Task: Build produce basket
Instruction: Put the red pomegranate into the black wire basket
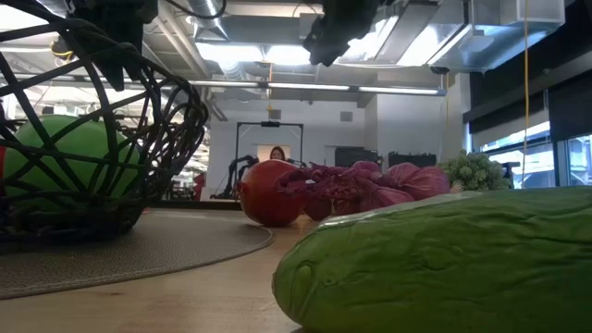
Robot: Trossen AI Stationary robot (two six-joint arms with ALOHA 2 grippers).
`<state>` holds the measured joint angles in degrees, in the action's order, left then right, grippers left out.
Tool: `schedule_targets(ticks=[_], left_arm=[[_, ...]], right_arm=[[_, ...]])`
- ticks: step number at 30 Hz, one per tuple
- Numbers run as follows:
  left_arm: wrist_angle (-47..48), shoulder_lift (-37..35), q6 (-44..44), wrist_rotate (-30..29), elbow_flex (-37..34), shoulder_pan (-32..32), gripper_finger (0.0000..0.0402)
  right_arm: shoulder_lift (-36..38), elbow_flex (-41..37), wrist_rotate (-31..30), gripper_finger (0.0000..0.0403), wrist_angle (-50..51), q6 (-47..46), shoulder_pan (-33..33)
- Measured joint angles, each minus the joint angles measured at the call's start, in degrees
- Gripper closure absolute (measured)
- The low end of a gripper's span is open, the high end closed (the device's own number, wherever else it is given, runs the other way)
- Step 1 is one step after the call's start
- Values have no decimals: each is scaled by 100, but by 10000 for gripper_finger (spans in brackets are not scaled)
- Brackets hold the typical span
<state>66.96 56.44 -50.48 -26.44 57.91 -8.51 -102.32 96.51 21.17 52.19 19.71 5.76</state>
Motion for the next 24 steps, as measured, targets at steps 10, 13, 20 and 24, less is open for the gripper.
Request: schedule_targets(ticks=[10, 13, 20, 24], left_arm=[[-17, 11, -2, 7, 0, 0, 78], [-17, 11, -6, 9, 0, 0, 78], [-15, 11, -13, 39, 0, 0, 78], [-15, 11, -11, 39, 0, 0, 78]], right_arm=[[0, -37, -201, 342, -252, -16, -52], [-74, -35, -203, 341, -511, -17, -78], [-359, -35, -241, 317, -845, 59, -117], [-489, -35, -467, 289, -983, 268, -200]])
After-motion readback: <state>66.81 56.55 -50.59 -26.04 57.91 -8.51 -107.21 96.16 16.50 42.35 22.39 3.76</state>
